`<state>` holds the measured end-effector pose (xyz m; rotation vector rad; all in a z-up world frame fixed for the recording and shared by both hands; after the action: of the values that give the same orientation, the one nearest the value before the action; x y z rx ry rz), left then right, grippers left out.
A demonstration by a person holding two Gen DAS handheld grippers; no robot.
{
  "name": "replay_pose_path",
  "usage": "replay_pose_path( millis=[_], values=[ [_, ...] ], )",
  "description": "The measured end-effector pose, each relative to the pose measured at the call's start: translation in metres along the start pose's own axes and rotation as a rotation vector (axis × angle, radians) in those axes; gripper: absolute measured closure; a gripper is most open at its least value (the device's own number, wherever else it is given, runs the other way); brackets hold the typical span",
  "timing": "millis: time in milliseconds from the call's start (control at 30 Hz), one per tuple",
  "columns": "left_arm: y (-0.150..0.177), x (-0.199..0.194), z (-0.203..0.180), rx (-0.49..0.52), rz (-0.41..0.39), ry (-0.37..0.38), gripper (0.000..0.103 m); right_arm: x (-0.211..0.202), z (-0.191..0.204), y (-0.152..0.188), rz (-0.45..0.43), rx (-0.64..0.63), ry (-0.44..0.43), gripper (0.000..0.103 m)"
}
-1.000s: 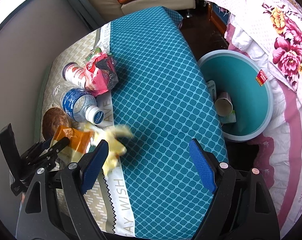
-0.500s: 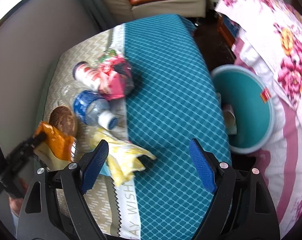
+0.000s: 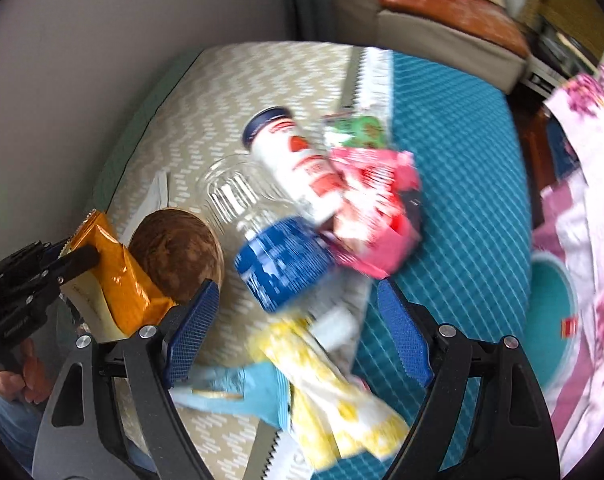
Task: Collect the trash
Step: 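Grasp the clear water bottle with right tool while left tool holds the snack bag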
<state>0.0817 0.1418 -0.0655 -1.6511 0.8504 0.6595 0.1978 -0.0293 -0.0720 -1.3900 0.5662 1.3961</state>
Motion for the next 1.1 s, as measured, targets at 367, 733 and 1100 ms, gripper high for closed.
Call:
replay_pose_path(
  millis=[367, 733, 1100],
  values=[
    [0.016, 0.008, 0.037, -0.054, 0.036, 0.020, 0.074, 0.052, 0.032, -0.028, 0.132, -0.102, -0.035, 0.037],
    [0.021, 0.014, 0.030, -0.048, 0.048, 0.032, 0.074, 0.071, 0.039, -0.022, 0.157, -0.010, -0.094, 0.035],
    [0.004, -0.018, 0.018, -0.052, -0.029, 0.002, 0.074, -0.010, 0.018, -0.009, -0.008, 0.131, -0.204, 0.035]
  ],
)
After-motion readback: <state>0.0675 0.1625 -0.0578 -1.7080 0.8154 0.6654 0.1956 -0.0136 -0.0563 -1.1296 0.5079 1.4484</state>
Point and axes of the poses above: each gripper's, at about its wrist camera, not at the fingertips, and x roughly the way its jaws point, z to its left, y to its underside, the point moved 6 cm from there along x, roughly the way its jaws point, and after that the axes turned 8 degrees about x, right-handed, at the moved point
